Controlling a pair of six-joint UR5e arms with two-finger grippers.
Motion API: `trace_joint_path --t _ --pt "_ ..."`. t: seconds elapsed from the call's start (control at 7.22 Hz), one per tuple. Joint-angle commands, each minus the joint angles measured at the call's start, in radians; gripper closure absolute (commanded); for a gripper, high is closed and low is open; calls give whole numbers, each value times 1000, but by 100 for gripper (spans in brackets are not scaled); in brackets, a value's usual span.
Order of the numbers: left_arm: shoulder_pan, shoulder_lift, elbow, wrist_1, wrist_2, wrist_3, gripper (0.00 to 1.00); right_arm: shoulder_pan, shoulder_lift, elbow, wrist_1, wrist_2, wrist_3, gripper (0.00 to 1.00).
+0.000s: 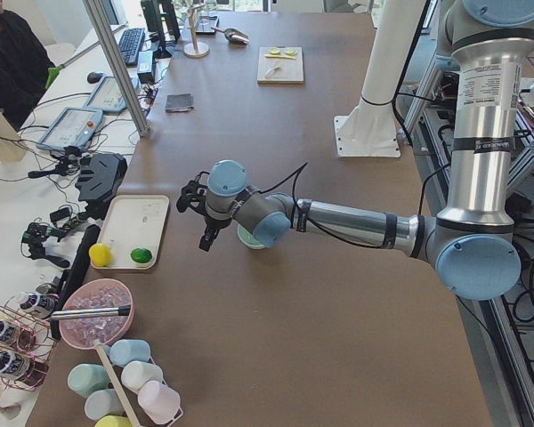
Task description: Place spoon in bowl
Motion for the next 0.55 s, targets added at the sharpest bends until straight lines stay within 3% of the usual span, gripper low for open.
trace_joint_path --t 0.0,0.14,0.42 --pt "108 -8 57 -164 6 -251 2 0 2 -2 0 0 0 0" --pt "155 -5 114 -258 6 -261 2 0 2 -2 0 0 0 0" --pt "232 -13 198 -273 8 -261 2 0 2 -2 2 2 0 0"
